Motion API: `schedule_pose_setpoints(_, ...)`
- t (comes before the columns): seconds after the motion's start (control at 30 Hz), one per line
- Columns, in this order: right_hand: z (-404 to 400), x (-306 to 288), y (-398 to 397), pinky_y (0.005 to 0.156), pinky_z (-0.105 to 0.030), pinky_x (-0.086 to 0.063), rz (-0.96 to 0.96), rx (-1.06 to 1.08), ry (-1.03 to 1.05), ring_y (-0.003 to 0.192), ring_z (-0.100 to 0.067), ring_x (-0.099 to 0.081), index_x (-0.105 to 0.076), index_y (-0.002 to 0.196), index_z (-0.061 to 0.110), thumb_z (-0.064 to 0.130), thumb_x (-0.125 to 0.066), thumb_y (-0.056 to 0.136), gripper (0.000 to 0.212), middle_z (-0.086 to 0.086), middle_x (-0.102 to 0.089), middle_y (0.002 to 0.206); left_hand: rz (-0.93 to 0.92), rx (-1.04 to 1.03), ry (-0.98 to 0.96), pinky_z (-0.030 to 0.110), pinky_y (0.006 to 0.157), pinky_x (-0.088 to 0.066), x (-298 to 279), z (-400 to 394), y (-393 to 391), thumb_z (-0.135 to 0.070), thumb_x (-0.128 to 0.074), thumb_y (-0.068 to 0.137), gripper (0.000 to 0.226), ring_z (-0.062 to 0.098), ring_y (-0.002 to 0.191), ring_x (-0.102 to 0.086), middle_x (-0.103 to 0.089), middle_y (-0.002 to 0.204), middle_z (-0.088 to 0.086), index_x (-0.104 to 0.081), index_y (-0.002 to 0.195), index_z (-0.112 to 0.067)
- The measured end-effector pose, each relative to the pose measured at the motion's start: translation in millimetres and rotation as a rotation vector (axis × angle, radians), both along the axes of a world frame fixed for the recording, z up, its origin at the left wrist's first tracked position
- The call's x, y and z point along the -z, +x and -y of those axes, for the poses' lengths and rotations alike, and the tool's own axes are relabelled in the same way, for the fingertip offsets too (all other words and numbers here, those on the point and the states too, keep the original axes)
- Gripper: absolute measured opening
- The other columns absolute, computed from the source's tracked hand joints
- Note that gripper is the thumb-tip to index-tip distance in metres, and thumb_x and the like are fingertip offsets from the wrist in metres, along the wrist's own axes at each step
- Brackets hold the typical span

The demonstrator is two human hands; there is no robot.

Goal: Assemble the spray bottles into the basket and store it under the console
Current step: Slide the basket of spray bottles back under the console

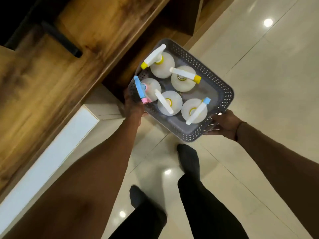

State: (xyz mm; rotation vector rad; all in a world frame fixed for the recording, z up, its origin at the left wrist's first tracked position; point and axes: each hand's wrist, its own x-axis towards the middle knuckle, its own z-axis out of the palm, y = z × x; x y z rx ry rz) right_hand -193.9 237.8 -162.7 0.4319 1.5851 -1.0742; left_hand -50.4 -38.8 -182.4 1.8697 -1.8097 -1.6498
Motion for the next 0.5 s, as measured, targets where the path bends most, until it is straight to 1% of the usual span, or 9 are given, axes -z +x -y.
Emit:
schedule_pose_setpoints(0.03, 5, 5, -2, 0.067, -0.052, -0.066, -0.002, -0.009, 0.001, 0.080, -0.039, -0.072, -0.058, 0.134, 0.001, 0.001, -0.055, 0.102, 0.032, -0.022, -0.072, 0.098, 0.014, -0.028, 0.033, 0.045, 0.076, -0.065, 10, 4, -2, -0.020, -0.065, 0.098, 0.059, 0.033, 0.116, -0.065, -0.060, 0.129, 0.005, -0.042, 0.153, -0.024)
schedule_pose_setpoints(0.07, 11, 12, -5, 0.070, -0.053, -0.065, -0.005, -0.022, 0.007, 0.081, -0.040, -0.072, -0.059, 0.133, 0.000, -0.001, -0.053, 0.102, 0.031, -0.024, -0.072, 0.100, 0.038, -0.072, 0.067, 0.049, 0.081, -0.064, 20, 9, -4, -0.020, -0.065, 0.099, 0.053, 0.034, 0.116, -0.066, -0.063, 0.129, 0.008, -0.048, 0.149, -0.021)
schedule_pose_setpoints(0.1, 16, 19, -7, 0.074, -0.054, -0.063, -0.008, -0.034, 0.015, 0.081, -0.041, -0.071, -0.059, 0.132, -0.001, -0.003, -0.051, 0.102, 0.032, -0.026, -0.071, 0.103, 0.073, -0.121, 0.099, 0.047, 0.079, -0.064, 27, 13, -8, -0.019, -0.064, 0.100, 0.046, 0.034, 0.113, -0.068, -0.066, 0.128, 0.009, -0.053, 0.145, -0.018)
schedule_pose_setpoints(0.2, 31, 36, -15, 0.084, -0.059, -0.058, -0.018, -0.063, 0.037, 0.087, -0.046, -0.070, -0.059, 0.132, -0.003, -0.008, -0.047, 0.100, 0.034, -0.031, -0.069, 0.111, 0.119, -0.190, 0.121, 0.034, 0.061, -0.059, 43, 21, -16, -0.025, -0.063, 0.101, 0.039, 0.022, 0.089, -0.066, -0.066, 0.123, 0.009, -0.061, 0.138, -0.014)
schedule_pose_setpoints(0.27, 38, 43, -19, 0.084, -0.059, -0.058, -0.022, -0.059, 0.042, 0.085, -0.046, -0.070, -0.059, 0.132, -0.002, -0.005, -0.048, 0.102, 0.032, -0.030, -0.070, 0.107, 0.119, -0.198, 0.095, 0.033, 0.058, -0.059, 48, 24, -20, -0.029, -0.063, 0.098, 0.041, 0.023, 0.088, -0.066, -0.064, 0.116, 0.006, -0.063, 0.136, -0.013)
schedule_pose_setpoints(0.3, 40, 46, -21, 0.083, -0.059, -0.058, -0.021, -0.056, 0.044, 0.083, -0.045, -0.071, -0.059, 0.132, -0.002, -0.003, -0.049, 0.103, 0.031, -0.029, -0.070, 0.105, 0.118, -0.204, 0.089, 0.036, 0.063, -0.061, 51, 25, -22, -0.029, -0.063, 0.097, 0.043, 0.027, 0.094, -0.068, -0.063, 0.115, 0.006, -0.062, 0.137, -0.013)
schedule_pose_setpoints(0.33, 42, 48, -22, 0.083, -0.058, -0.058, -0.017, -0.055, 0.046, 0.083, -0.045, -0.071, -0.058, 0.132, -0.002, -0.001, -0.049, 0.103, 0.030, -0.029, -0.071, 0.104, 0.120, -0.204, 0.082, 0.043, 0.074, -0.064, 54, 27, -23, -0.030, -0.063, 0.097, 0.044, 0.031, 0.102, -0.067, -0.062, 0.117, 0.007, -0.060, 0.138, -0.014)
schedule_pose_setpoints(0.4, 46, 52, -24, 0.083, -0.058, -0.058, -0.010, -0.055, 0.051, 0.085, -0.046, -0.071, -0.058, 0.133, -0.003, 0.001, -0.051, 0.103, 0.030, -0.031, -0.071, 0.110, 0.167, -0.181, 0.062, 0.052, 0.095, -0.060, 58, 30, -28, -0.032, -0.061, 0.100, 0.043, 0.036, 0.115, -0.065, -0.063, 0.128, 0.013, -0.058, 0.140, -0.015)
schedule_pose_setpoints(0.5, 54, 56, -25, 0.080, -0.057, -0.059, -0.009, -0.054, 0.049, 0.085, -0.047, -0.072, -0.057, 0.133, -0.003, 0.000, -0.051, 0.103, 0.030, -0.032, -0.070, 0.112, 0.214, -0.182, 0.045, 0.049, 0.104, -0.055, 59, 37, -37, -0.032, -0.060, 0.104, 0.045, 0.038, 0.126, -0.062, -0.059, 0.143, 0.016, -0.055, 0.144, -0.011)
